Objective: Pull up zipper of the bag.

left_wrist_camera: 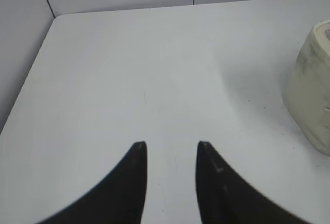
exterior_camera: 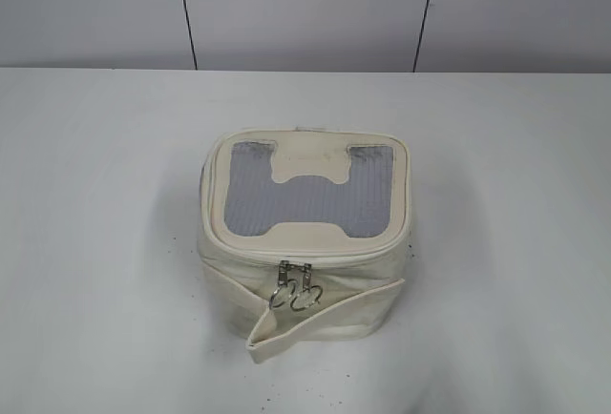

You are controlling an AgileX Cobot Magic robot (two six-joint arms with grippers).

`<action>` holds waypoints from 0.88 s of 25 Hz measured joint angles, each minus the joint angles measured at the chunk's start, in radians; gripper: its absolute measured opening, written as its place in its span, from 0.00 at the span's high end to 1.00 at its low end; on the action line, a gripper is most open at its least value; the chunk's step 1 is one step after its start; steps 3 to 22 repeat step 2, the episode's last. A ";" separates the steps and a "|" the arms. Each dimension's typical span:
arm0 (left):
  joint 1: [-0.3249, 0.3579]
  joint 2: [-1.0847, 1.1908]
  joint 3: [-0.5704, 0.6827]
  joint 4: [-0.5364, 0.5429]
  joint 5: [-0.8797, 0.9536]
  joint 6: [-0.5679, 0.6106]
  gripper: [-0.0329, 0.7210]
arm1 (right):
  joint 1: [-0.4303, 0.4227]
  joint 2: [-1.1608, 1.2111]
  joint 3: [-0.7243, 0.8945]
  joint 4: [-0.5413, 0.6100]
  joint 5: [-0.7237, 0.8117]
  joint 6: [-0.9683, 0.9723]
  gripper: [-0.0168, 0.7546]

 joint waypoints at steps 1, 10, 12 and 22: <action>0.000 0.000 0.000 0.000 0.000 0.000 0.62 | 0.000 0.000 0.000 0.000 0.000 0.000 0.22; 0.000 0.000 0.000 0.000 0.000 0.000 0.62 | 0.000 0.000 0.000 0.000 0.000 0.000 0.22; 0.000 0.000 0.000 0.000 0.000 0.000 0.62 | 0.000 0.000 0.000 0.000 0.000 0.000 0.22; 0.000 0.000 0.000 0.000 0.000 0.000 0.62 | 0.000 0.000 0.000 0.000 0.000 0.000 0.22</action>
